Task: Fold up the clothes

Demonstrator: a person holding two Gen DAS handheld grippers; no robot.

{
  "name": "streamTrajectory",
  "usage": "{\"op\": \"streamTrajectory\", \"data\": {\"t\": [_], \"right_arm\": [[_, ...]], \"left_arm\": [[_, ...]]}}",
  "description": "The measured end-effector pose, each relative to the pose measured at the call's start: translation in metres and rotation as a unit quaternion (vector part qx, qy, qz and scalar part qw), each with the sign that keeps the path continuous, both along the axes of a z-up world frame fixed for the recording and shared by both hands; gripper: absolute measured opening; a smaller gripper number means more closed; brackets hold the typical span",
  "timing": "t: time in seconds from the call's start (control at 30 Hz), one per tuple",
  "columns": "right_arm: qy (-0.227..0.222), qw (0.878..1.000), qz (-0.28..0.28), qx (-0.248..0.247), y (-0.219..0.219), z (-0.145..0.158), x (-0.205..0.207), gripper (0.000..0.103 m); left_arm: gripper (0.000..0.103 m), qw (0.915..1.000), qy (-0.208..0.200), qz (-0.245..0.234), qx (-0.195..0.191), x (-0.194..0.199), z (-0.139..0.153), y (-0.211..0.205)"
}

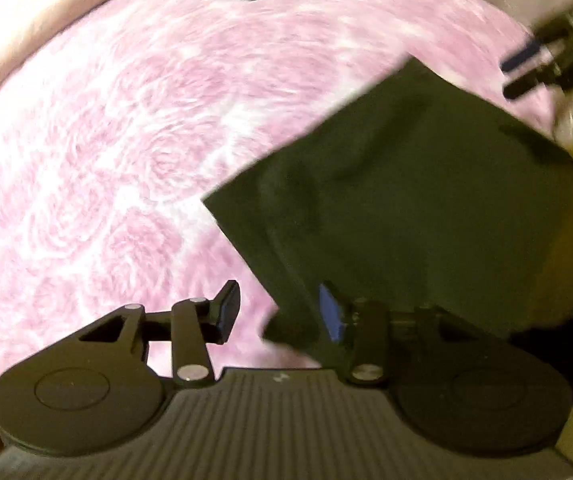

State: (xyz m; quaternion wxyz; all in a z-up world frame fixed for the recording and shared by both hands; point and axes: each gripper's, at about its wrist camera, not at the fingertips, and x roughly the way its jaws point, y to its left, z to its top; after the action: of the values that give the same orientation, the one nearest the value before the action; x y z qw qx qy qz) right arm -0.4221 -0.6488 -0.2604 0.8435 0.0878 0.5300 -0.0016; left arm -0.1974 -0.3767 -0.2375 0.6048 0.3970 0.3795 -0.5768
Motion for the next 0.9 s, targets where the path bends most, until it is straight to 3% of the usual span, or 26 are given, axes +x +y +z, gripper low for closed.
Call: {"op": "streamTrajectory", "data": {"t": [0.17, 0.27, 0.3, 0.33, 0.37, 0.43, 0.53, 0.67, 0.77, 0.9], "right_arm": [[0.002, 0.995, -0.084, 0.050, -0.046, -0.033, 0.038, 0.055], [0.005, 0.988, -0.128, 0.084, -0.065, -0.049, 0.042, 0.055], [0.003, 0.985, -0.139, 0.099, -0.068, -0.053, 0.040, 0.050], [0.002, 0.983, -0.144, 0.113, -0.072, -0.057, 0.041, 0.038], [0.006, 0.981, -0.145, 0.126, -0.075, -0.061, 0.042, 0.000], [0.007, 0.981, -0.152, 0.123, -0.077, -0.060, 0.038, 0.000], [0.006, 0.980, -0.161, 0.118, -0.076, -0.053, 0.018, 0.000], [0.038, 0.980, -0.176, 0.082, -0.075, -0.065, 0.004, 0.000], [0.004, 0.981, -0.183, 0.064, -0.075, -0.053, 0.003, 0.000], [-0.067, 0.981, -0.160, 0.083, -0.066, -0.036, 0.009, 0.000]], "left_arm": [[0.039, 0.9910, 0.077, 0.107, -0.022, 0.059, -0.030, -0.037], [0.036, 0.9850, 0.111, 0.132, -0.013, 0.073, -0.054, -0.051], [0.033, 0.9844, 0.117, 0.131, -0.012, 0.075, -0.059, -0.054], [0.020, 0.9839, 0.127, 0.125, -0.012, 0.076, -0.063, -0.056], [0.016, 0.9839, 0.134, 0.118, -0.013, 0.074, -0.064, -0.055], [0.010, 0.9862, 0.125, 0.108, -0.014, 0.068, -0.060, -0.053], [0.009, 0.9886, 0.112, 0.100, -0.014, 0.062, -0.054, -0.050], [0.011, 0.9872, 0.114, 0.112, -0.001, 0.065, -0.067, -0.057], [0.013, 0.9872, 0.113, 0.113, -0.004, 0.067, -0.066, -0.059], [0.017, 0.9889, 0.097, 0.110, -0.022, 0.064, -0.066, -0.050]]}}
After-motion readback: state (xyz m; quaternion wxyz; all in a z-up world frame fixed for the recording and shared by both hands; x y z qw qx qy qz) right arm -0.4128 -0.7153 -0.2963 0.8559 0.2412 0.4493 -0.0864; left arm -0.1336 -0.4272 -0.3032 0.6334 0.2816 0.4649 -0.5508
